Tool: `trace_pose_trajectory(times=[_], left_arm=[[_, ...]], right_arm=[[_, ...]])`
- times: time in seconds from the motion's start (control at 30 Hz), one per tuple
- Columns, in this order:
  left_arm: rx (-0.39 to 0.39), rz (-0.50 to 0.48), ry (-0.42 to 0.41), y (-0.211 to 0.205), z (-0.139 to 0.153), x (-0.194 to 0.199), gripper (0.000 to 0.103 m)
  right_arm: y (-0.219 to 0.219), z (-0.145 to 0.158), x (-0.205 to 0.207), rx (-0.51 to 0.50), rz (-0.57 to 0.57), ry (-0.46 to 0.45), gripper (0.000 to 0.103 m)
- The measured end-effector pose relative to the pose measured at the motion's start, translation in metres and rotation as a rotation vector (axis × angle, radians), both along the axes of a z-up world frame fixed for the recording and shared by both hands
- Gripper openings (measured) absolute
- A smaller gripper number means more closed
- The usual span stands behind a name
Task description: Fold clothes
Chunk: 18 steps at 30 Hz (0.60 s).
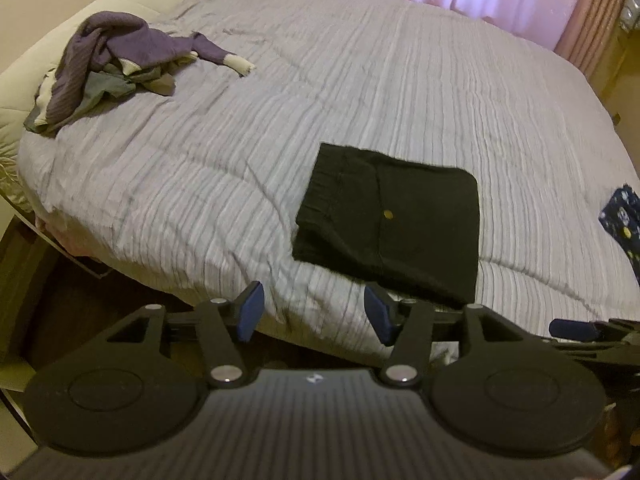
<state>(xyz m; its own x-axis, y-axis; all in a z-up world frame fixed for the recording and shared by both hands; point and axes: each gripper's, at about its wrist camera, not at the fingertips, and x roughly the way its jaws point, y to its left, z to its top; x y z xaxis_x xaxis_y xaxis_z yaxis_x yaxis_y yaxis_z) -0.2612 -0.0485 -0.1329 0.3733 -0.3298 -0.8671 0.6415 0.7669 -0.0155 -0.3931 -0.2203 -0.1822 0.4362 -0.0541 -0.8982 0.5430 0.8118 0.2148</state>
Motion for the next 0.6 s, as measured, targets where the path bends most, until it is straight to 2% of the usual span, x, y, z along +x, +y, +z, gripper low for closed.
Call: trace_pose_trajectory(times=[0.33, 0.6], left_arm=[[0.042, -0.110, 0.035, -0.022, -0.024, -0.033, 0.052], [0.062, -0.182, 0.027, -0.043, -0.028, -0.041, 0.053]], right_arm=[[-0.013, -0.005, -0.033, -0.004, -0.099, 0.028, 0.072], [-0.026, -0.004, -0.050, -0.004, -0.164, 0.023, 0.072]])
